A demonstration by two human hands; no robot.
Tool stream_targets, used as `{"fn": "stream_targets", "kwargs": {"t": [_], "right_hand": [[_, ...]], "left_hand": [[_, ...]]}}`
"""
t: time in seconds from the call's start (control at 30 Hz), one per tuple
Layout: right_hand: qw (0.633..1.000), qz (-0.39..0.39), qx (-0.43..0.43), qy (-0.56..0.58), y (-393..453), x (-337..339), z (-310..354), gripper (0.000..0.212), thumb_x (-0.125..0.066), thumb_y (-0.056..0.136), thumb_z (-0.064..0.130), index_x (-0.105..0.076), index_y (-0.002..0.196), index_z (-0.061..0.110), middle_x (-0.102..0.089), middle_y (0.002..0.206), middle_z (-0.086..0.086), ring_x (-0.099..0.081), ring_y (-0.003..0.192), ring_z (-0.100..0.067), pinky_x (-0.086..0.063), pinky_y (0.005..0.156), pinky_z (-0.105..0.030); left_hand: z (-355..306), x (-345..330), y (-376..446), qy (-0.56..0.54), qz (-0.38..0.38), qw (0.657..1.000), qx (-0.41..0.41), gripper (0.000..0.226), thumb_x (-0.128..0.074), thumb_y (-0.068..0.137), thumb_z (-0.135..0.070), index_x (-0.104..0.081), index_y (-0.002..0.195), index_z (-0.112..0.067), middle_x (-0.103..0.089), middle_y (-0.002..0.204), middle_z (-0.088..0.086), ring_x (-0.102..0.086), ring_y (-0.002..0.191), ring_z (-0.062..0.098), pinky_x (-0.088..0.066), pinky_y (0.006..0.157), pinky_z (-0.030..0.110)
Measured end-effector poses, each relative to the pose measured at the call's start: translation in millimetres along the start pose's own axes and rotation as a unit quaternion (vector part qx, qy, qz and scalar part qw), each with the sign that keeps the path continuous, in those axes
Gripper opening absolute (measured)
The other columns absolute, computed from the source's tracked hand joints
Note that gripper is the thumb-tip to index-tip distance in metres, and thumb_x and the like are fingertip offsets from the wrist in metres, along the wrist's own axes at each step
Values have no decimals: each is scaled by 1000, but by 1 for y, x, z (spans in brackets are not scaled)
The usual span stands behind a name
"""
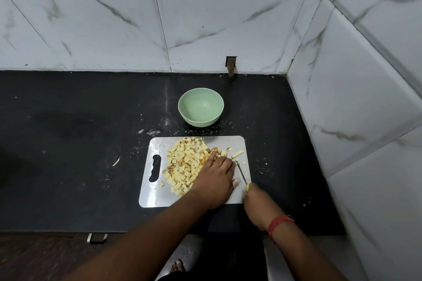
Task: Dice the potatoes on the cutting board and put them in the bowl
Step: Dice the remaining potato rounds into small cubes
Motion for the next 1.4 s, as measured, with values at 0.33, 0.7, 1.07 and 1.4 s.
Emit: {"fn": "stream_targets", "kwargs": {"t": [0.33, 0.7, 1.07, 1.4], "right_hand": [[933, 126, -55, 333, -36, -9, -33, 17, -43, 100, 22, -40, 83, 19, -39, 60, 0, -29, 39, -11, -24, 39, -17], [799, 62, -28, 597, -38, 28, -40, 14, -43, 104, 18, -49, 97, 7, -34, 55, 0, -20, 32, -9, -20, 37, -10], [815, 70, -11, 576, -40, 28, -38, 16, -44, 103, 19, -50, 98, 5, -35, 55, -1, -22, 34, -10, -19, 38, -12], [832, 78, -8, 549, -39, 25, -29, 15, -44, 103, 20, -48, 96, 8, -35, 55, 0, -21, 36, -11, -18, 40, -13]], "left_hand": [[0, 4, 0, 8, -1, 1000, 22, 62, -28, 105, -50, -57, 141, -8, -57, 136, 9, -47, 133, 27, -10, 126, 54], [-16, 15, 25, 19, -36, 998, -54, 57, -29, 105, -43, -65, 131, -6, -60, 129, 10, -49, 129, 29, -21, 125, 49], [-8, 3, 5, 40, -17, 995, -93, 64, -26, 106, -47, -67, 129, -4, -62, 131, 10, -52, 129, 28, -13, 127, 44], [2, 11, 28, 24, 44, 999, 1, 69, -23, 108, -52, -41, 151, -1, -43, 151, 13, -27, 149, 32, -3, 127, 47]]}}
Point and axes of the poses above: each hand's wrist, its own y-axis towards the middle knuckle, its own x-axis out of the back of the hand, z = x × y, the point moved 4 cm from there along y, towards the middle knuckle
